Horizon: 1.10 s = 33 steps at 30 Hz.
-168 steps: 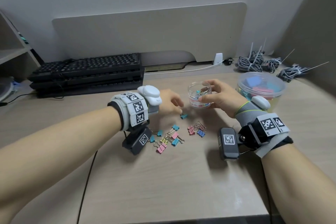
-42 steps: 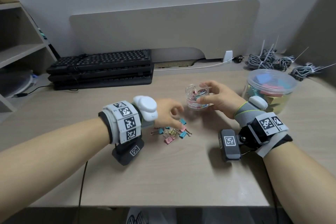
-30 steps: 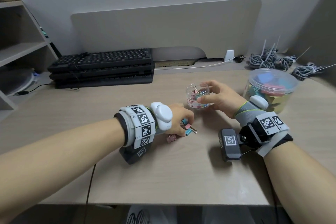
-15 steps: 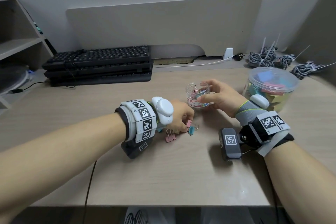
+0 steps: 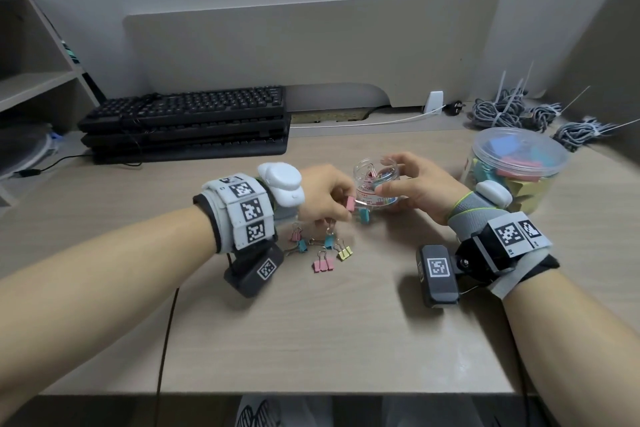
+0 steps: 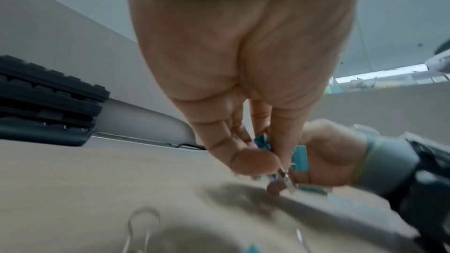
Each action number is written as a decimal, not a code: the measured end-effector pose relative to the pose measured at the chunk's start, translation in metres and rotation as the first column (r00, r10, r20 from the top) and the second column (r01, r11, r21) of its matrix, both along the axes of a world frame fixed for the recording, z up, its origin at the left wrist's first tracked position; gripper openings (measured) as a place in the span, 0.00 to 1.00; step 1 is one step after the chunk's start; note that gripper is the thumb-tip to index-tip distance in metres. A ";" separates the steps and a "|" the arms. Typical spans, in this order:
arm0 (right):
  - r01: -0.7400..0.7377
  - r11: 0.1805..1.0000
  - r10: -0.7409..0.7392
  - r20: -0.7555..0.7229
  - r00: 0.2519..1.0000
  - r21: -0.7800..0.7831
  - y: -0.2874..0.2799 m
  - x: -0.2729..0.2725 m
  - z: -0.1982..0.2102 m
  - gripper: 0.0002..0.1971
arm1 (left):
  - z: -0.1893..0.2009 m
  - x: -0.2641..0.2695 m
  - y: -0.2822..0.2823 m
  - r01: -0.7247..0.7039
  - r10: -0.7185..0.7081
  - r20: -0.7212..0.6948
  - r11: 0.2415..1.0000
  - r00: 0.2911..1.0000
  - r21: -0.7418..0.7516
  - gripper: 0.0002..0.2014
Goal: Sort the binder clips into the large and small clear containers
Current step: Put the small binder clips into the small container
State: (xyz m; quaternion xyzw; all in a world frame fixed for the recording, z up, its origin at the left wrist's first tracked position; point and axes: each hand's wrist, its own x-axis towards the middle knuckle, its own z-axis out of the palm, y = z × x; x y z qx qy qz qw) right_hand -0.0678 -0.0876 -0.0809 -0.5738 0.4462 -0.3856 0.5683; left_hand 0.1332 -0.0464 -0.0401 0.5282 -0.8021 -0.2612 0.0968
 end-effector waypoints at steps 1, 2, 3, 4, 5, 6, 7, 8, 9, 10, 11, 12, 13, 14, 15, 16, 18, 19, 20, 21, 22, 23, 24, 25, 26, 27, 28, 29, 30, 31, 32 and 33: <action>-0.003 1.000 0.003 0.001 1.000 0.002 0.000 0.000 0.000 0.28 | 0.007 0.004 -0.001 -0.025 0.025 -0.039 1.000 0.999 -0.008 0.07; -0.006 1.000 0.006 0.006 1.000 0.007 0.000 0.000 0.000 0.28 | 0.015 0.008 -0.004 -0.051 0.049 -0.065 0.998 0.997 -0.028 0.06; -0.008 1.000 0.007 0.011 1.000 0.012 0.000 0.000 0.000 0.28 | 0.023 0.011 -0.007 -0.077 0.072 -0.087 0.995 0.994 -0.057 0.06; -0.012 1.000 0.012 0.013 1.000 0.014 0.000 0.001 -0.001 0.28 | 0.030 0.013 -0.010 -0.104 0.094 -0.116 0.991 0.989 -0.088 0.07; -0.016 1.000 0.015 0.013 1.000 0.015 0.000 0.001 -0.001 0.28 | 0.036 0.014 -0.014 -0.133 0.115 -0.152 0.985 0.982 -0.114 0.08; -0.020 1.000 0.020 0.012 1.000 0.016 0.000 0.001 -0.001 0.27 | 0.041 0.013 -0.017 -0.160 0.134 -0.184 0.977 0.974 -0.140 0.09; -0.027 1.000 0.027 0.014 1.000 0.013 0.001 0.002 -0.001 0.27 | 0.044 0.011 -0.020 -0.185 0.150 -0.198 0.968 0.969 -0.170 0.09; -0.036 0.999 0.035 0.016 0.999 0.007 0.001 0.003 -0.001 0.27 | 0.047 0.008 -0.022 -0.201 0.163 -0.192 0.960 0.968 -0.197 0.09; -0.045 0.999 0.045 0.015 0.999 -0.001 0.002 0.003 -0.001 0.27 | 0.048 0.004 -0.023 -0.208 0.172 -0.172 0.953 0.970 -0.218 0.09; -0.055 0.998 0.055 0.016 0.998 -0.008 0.002 0.003 -0.001 0.26 | 0.049 -0.001 -0.024 -0.207 0.176 -0.146 0.950 0.974 -0.234 0.09; -0.066 0.998 0.066 0.021 0.998 -0.014 0.002 0.003 -0.002 0.26 | 0.049 -0.006 -0.025 -0.201 0.176 -0.119 0.948 0.977 -0.248 0.09; -0.076 0.997 0.076 0.026 0.997 -0.019 0.002 0.004 -0.002 0.27 | 0.049 -0.011 -0.025 -0.191 0.171 -0.096 0.947 0.981 -0.260 0.09; -0.082 0.996 0.083 0.030 0.996 -0.020 0.002 0.004 -0.003 0.29 | 0.048 -0.015 -0.025 -0.180 0.165 -0.077 0.947 0.983 -0.267 0.10; -0.086 0.996 0.086 0.031 0.996 -0.019 0.003 0.004 -0.003 0.31 | 0.047 -0.018 -0.025 -0.169 0.158 -0.062 0.949 0.985 -0.268 0.10; -0.087 0.996 0.088 0.030 0.996 -0.021 0.003 0.004 -0.002 0.33 | 0.046 -0.021 -0.025 -0.160 0.151 -0.055 0.952 0.987 -0.262 0.09; -0.093 0.995 0.094 0.026 0.995 -0.026 0.004 0.005 -0.002 0.33 | 0.045 -0.023 -0.025 -0.152 0.144 -0.049 0.955 0.988 -0.255 0.07; -0.111 0.993 0.112 0.019 0.994 -0.044 0.004 0.004 -0.002 0.31 | 0.043 -0.023 -0.023 -0.137 0.132 -0.036 0.960 0.991 -0.246 0.06; -0.114 0.992 0.115 0.017 0.993 -0.050 0.003 0.004 -0.002 0.31 | 0.042 -0.023 -0.023 -0.132 0.127 -0.038 0.962 0.991 -0.241 0.06; -0.113 0.992 0.114 0.017 0.993 -0.054 0.003 0.004 -0.002 0.30 | 0.041 -0.022 -0.022 -0.129 0.122 -0.045 0.964 0.991 -0.234 0.07; -0.110 0.992 0.111 0.017 0.994 -0.055 0.003 0.004 -0.003 0.30 | 0.041 -0.020 -0.021 -0.125 0.117 -0.049 0.966 0.992 -0.227 0.08; -0.107 0.993 0.108 0.015 0.994 -0.056 0.002 0.005 -0.004 0.30 | 0.042 -0.020 -0.019 -0.121 0.114 -0.046 0.968 0.992 -0.221 0.09; -0.109 0.993 0.110 0.015 0.994 -0.055 0.002 0.005 -0.003 0.29 | 0.042 -0.019 -0.017 -0.119 0.112 -0.042 0.968 0.993 -0.219 0.11; -0.108 0.993 0.109 0.017 0.994 -0.052 0.002 0.006 -0.003 0.29 | 0.043 -0.018 -0.016 -0.115 0.110 -0.036 0.968 0.993 -0.222 0.12; -0.106 0.993 0.107 0.020 0.994 -0.047 0.002 0.006 -0.003 0.29 | 0.043 -0.018 -0.015 -0.112 0.109 -0.026 0.967 0.994 -0.229 0.13; -0.101 0.994 0.102 0.019 0.995 -0.043 0.002 0.006 -0.003 0.29 | 0.043 -0.017 -0.013 -0.110 0.109 -0.016 0.965 0.994 -0.240 0.13; -0.094 0.995 0.095 0.012 0.995 -0.042 0.002 0.006 -0.003 0.30 | 0.043 -0.017 -0.012 -0.110 0.110 -0.012 0.962 0.994 -0.248 0.14; -0.090 0.995 0.090 0.001 0.996 -0.044 0.003 0.006 -0.003 0.31 | 0.043 -0.016 -0.011 -0.111 0.110 -0.019 0.962 0.994 -0.250 0.15; -0.083 0.996 0.082 -0.012 0.997 -0.044 0.003 0.006 -0.003 0.33 | 0.043 -0.015 -0.011 -0.117 0.111 -0.036 0.962 0.993 -0.246 0.15; -0.078 0.996 0.078 -0.019 0.997 -0.044 0.003 0.006 -0.002 0.33 | 0.042 -0.013 -0.010 -0.127 0.117 -0.056 0.961 0.992 -0.245 0.15; -0.072 0.996 0.071 -0.025 0.997 -0.046 0.003 0.006 -0.002 0.33 | 0.042 -0.010 -0.010 -0.142 0.127 -0.075 0.958 0.989 -0.251 0.14; -0.067 0.997 0.066 -0.027 0.997 -0.047 0.003 0.006 -0.001 0.32 | 0.042 -0.007 -0.010 -0.161 0.141 -0.093 0.952 0.986 -0.260 0.13; -0.066 0.997 0.065 -0.030 0.997 -0.047 0.004 0.006 -0.001 0.32 | 0.041 -0.002 -0.010 -0.181 0.158 -0.106 0.946 0.982 -0.269 0.12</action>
